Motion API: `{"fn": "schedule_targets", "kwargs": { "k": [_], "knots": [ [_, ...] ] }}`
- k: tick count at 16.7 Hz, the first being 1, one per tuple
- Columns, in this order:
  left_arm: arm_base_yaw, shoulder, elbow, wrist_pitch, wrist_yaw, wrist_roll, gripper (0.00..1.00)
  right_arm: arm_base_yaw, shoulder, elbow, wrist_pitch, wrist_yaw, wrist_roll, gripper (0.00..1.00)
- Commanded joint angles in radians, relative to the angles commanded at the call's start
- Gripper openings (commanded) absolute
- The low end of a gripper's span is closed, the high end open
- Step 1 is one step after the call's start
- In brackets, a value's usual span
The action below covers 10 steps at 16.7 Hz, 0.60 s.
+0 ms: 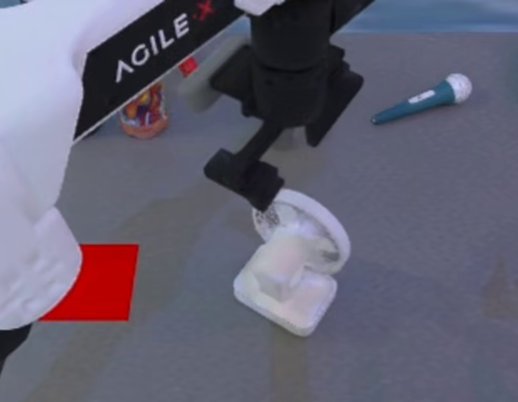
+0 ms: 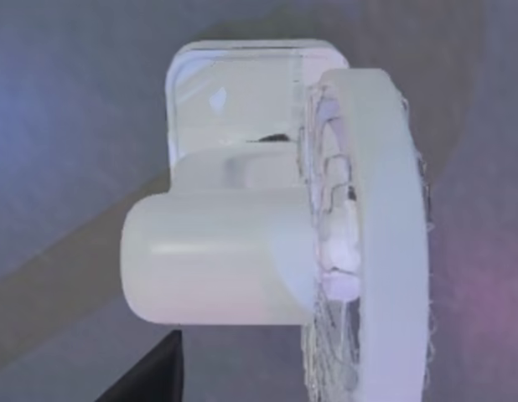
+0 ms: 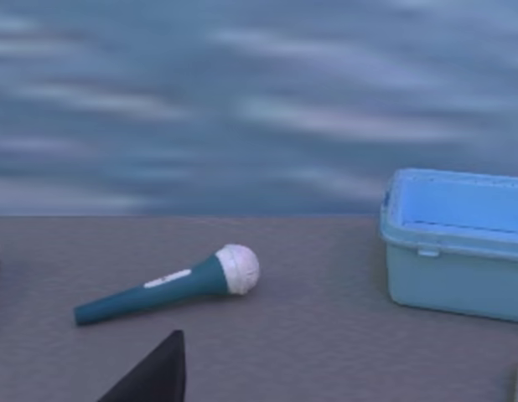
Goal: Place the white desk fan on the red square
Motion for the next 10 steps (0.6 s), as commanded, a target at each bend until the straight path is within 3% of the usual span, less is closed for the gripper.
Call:
{"fn": "schedule_targets", "kwargs": {
  "k": [3, 10],
  "knots": [
    [-0.022, 0.053, 0.069, -0.045, 0.0, -0.055, 1.0, 0.0, 0.0, 0.0, 0.0, 0.0, 0.0, 1.0],
    [-0.018, 0.049, 0.051, -0.028, 0.0, -0.054, 1.0, 0.0, 0.0, 0.0, 0.0, 0.0, 0.0, 1.0]
  ]
}}
